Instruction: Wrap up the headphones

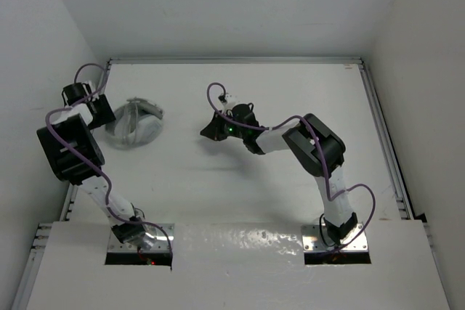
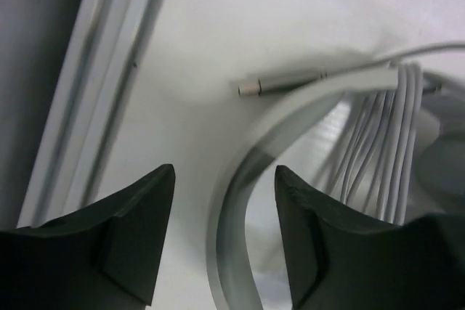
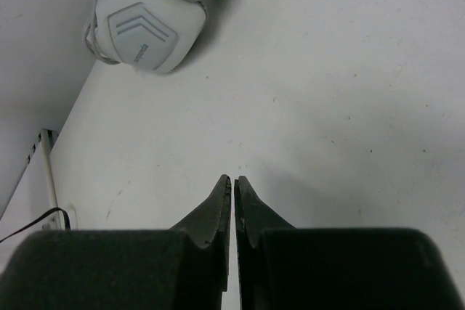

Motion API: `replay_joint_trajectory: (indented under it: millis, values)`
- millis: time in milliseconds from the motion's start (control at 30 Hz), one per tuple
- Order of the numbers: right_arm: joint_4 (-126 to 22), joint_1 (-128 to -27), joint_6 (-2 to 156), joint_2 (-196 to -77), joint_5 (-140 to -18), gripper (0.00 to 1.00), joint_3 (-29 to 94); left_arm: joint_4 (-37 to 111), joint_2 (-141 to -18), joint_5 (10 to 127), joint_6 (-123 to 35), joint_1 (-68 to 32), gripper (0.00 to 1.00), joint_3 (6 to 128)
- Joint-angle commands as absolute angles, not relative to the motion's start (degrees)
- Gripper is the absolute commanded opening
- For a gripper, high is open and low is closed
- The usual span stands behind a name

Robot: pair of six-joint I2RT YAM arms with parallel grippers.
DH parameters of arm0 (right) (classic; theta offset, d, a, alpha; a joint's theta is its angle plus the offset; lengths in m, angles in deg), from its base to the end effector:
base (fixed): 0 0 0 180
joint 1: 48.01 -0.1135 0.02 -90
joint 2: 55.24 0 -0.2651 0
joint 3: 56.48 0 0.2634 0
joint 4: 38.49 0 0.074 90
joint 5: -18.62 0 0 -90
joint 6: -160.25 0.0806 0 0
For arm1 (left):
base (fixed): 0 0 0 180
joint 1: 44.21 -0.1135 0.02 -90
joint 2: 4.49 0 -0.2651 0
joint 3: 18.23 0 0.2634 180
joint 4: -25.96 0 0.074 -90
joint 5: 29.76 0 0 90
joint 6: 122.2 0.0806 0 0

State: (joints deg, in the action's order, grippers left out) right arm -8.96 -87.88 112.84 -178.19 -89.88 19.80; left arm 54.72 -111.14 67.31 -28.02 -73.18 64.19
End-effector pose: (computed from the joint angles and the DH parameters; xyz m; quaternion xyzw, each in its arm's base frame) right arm 0.3587 0.3329 0.1000 -0.0766 0.7962 0.4836 0.3556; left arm 0.3800 0.1990 0.1364 -0.1841 0.9286 0.0343 0.3203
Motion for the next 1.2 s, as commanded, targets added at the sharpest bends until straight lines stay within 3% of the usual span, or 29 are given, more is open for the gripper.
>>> replay_joint_trajectory:
  millis: [0,33,133,333,533,633,667,767,800,933,1167]
  values:
    - [-7.62,-87.56,110.25,-174.07,-90.45,0.05,19.35,53.71,-112.95,67.09,-27.37,-73.65,0.56,68.67]
    - [-7.97,-87.56,109.98,-173.72,-90.45,0.05,19.27,54.76,-113.56,67.01,-27.19,-73.56,0.63,69.98]
    - [-8.85,-87.29,108.93,-172.66,-90.71,0.07,19.00,55.82,-112.87,65.52,-26.67,-73.65,0.72,71.22]
    - [-9.90,-85.89,109.01,-169.50,-90.72,0.14,17.95,56.52,-107.77,62.44,-25.52,-73.65,0.77,73.06]
    - [-18.06,-81.85,108.31,-162.05,-87.55,0.31,17.33,61.00,-103.90,61.03,-25.87,-73.74,0.78,77.81]
    - [-24.57,-78.08,107.96,-157.65,-86.85,0.43,16.10,62.49,-101.00,60.50,-25.00,-73.74,0.78,78.78]
    - [-26.67,-75.45,107.70,-154.41,-86.93,0.53,15.75,63.02,-99.60,60.50,-24.65,-73.74,0.80,78.95]
    - [-38.96,-71.40,104.20,-149.03,-85.36,0.68,15.14,65.48,-97.75,57.43,-24.12,-73.74,0.81,78.69]
    - [-42.65,-68.95,102.87,-145.27,-83.70,0.78,15.05,66.10,-96.70,56.47,-23.94,-73.83,0.82,77.65]
    - [-58.66,-62.52,97.59,-135.33,-76.83,0.99,11.54,68.82,-94.32,54.62,-23.68,-73.92,0.83,73.16]
    - [-72.13,-41.01,101.53,-126.52,-79.65,0.99,5.40,69.97,-90.80,50.40,-24.29,-74.09,0.83,68.76]
